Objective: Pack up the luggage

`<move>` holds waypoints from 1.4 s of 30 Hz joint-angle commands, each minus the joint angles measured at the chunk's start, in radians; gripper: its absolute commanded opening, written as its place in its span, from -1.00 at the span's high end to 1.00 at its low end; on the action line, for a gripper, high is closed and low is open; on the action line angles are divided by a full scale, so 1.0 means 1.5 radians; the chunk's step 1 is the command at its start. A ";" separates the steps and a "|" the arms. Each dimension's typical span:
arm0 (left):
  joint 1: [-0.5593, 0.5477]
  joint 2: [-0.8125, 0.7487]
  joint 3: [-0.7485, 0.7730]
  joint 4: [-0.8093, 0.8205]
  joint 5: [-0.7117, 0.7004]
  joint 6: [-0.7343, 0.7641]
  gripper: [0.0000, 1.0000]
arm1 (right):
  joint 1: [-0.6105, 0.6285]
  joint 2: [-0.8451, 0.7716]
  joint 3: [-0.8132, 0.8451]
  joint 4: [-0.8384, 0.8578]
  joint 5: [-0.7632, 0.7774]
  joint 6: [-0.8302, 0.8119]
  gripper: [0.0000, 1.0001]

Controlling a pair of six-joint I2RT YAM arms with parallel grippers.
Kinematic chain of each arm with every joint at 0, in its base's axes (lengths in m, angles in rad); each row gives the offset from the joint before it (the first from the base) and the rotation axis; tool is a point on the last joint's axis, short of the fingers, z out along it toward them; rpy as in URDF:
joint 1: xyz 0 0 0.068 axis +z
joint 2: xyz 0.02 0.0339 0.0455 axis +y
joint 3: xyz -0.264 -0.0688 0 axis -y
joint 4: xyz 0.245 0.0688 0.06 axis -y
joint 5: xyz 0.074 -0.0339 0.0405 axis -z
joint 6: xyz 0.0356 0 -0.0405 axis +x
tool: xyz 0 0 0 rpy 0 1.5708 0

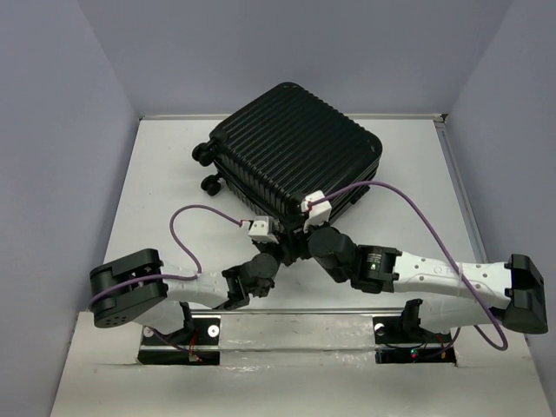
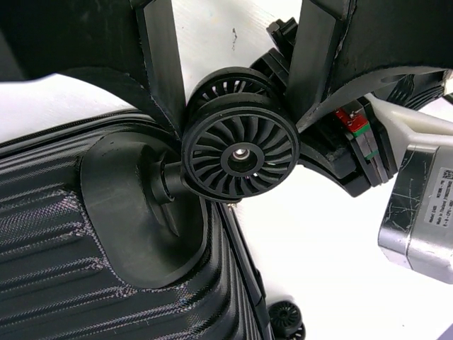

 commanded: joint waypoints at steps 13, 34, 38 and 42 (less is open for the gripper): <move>0.123 -0.189 -0.088 -0.048 -0.095 0.058 0.88 | 0.009 -0.117 -0.062 0.076 -0.001 0.065 0.86; 0.185 -0.882 0.200 -0.833 0.197 -0.053 -0.98 | 0.015 -0.168 0.100 -0.063 -0.248 -0.010 -1.00; 0.185 -0.898 0.330 -0.946 0.209 -0.042 -0.98 | 0.015 -0.283 0.109 -0.113 -0.226 -0.039 -1.00; 0.185 -0.918 0.342 -0.962 0.205 -0.016 -0.98 | 0.015 -0.384 0.068 -0.102 -0.171 -0.042 -1.00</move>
